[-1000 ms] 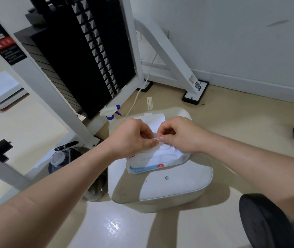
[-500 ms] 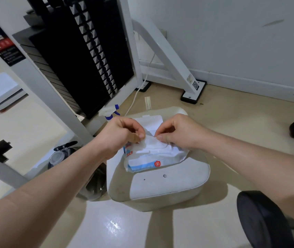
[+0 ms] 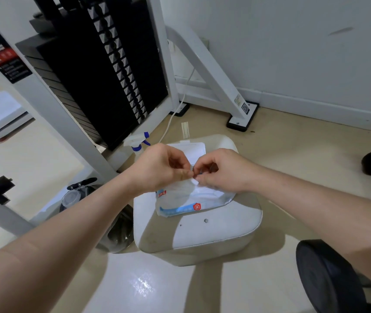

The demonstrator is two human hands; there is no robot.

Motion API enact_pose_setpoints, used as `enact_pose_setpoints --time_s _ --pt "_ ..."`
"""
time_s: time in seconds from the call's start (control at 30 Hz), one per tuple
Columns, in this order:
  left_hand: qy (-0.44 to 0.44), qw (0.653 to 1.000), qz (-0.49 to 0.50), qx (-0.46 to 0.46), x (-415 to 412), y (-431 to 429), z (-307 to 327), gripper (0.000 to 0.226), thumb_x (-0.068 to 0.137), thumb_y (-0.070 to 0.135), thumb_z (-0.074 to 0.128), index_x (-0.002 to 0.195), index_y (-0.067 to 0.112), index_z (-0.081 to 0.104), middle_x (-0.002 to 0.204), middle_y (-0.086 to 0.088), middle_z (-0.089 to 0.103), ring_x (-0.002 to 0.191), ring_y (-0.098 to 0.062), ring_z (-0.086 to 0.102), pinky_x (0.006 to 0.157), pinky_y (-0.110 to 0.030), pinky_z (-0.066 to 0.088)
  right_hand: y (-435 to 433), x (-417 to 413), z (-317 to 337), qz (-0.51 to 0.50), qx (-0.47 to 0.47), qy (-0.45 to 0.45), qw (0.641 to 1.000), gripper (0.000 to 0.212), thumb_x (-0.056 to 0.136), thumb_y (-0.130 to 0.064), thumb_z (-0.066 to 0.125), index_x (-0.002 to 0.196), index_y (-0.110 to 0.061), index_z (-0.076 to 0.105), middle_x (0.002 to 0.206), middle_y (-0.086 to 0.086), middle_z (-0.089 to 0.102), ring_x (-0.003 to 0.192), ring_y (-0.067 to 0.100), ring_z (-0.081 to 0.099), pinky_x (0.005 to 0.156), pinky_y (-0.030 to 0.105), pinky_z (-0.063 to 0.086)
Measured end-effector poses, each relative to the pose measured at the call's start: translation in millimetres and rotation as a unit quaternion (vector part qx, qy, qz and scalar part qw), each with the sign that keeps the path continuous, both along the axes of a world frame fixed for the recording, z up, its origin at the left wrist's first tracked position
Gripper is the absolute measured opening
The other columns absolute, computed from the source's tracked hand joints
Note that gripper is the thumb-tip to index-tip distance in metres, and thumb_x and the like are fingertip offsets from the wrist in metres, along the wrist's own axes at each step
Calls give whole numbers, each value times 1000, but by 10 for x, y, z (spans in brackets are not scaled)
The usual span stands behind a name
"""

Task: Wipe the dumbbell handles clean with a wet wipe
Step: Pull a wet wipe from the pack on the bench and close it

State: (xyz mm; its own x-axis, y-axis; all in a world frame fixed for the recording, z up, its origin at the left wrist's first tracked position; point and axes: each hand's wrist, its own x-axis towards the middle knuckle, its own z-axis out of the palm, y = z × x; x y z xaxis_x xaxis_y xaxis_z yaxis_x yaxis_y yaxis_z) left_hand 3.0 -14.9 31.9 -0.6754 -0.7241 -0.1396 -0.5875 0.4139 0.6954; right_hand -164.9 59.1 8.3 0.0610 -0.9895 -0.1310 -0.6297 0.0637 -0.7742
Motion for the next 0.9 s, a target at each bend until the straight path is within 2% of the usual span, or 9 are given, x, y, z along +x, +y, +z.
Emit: enact_pose_setpoints --time_s 0.1,0.17,0.33,0.47,0.53,0.6,0.7,0.8,0.9 --pt "34 998 50 36 50 -9 9 11 85 13 70 75 10 69 65 -2 65 53 -5 54 50 -18 45 5 -21 1 7 7 -12 1000 10 80 -17 70 88 -23 70 66 -10 55 53 3 46 59 17 42" --pt "-7 1000 16 -11 64 -11 22 13 87 23 68 79 12 68 68 1 65 56 -4 57 52 -18 48 10 -23 8 17 4 -2 1000 16 78 -17 71 89 -28 69 71 -9 55 54 1 45 58 13 40" --pt "-78 992 -46 -82 56 -9 36 14 79 30 75 84 17 74 70 10 68 61 1 58 59 -17 44 19 27 -40 -8 -22 -43 999 6 81 -25 70 81 -30 73 69 -8 62 60 6 50 61 22 45" --pt "-109 977 -16 -180 -66 41 -57 22 88 40 62 78 21 64 64 8 59 62 -13 56 57 -30 43 2 -15 26 6 37 -56 998 13 84 -20 65 94 -23 72 60 -12 51 53 4 45 52 12 40" --pt "-94 983 -5 -155 -113 69 -79 21 89 40 61 75 24 59 57 8 55 55 -12 51 53 -28 39 -6 -12 22 4 41 -52 998 10 81 -23 70 90 -19 71 61 -12 50 53 4 45 52 12 38" --pt "-53 997 6 -58 -87 46 -47 22 86 41 65 78 21 62 55 7 58 51 -9 54 52 -24 43 -10 -2 -33 -44 15 -76 996 10 85 -27 68 82 -18 71 61 -8 58 48 3 48 50 16 40" --pt "-48 998 -10 41 25 -31 25 19 76 31 79 84 19 66 67 4 67 60 -9 60 62 -28 53 -14 -13 -125 -103 23 -92 990 22 94 -25 56 84 -11 70 65 0 62 44 6 46 42 17 37" --pt "-77 996 -18 36 64 -69 41 16 73 21 81 84 20 70 77 2 71 68 -9 64 73 -33 57 -30 8 -198 -144 29 -112 983 31 97 -23 48 80 -1 62 69 6 58 53 12 45 52 23 38" --pt "-78 997 -7 27 39 -57 18 7 79 19 77 81 20 69 71 6 69 60 -3 61 61 -22 53 -25 24 -206 -152 28 -105 982 30 98 -21 46 80 -1 59 68 3 57 47 10 43 48 21 38"
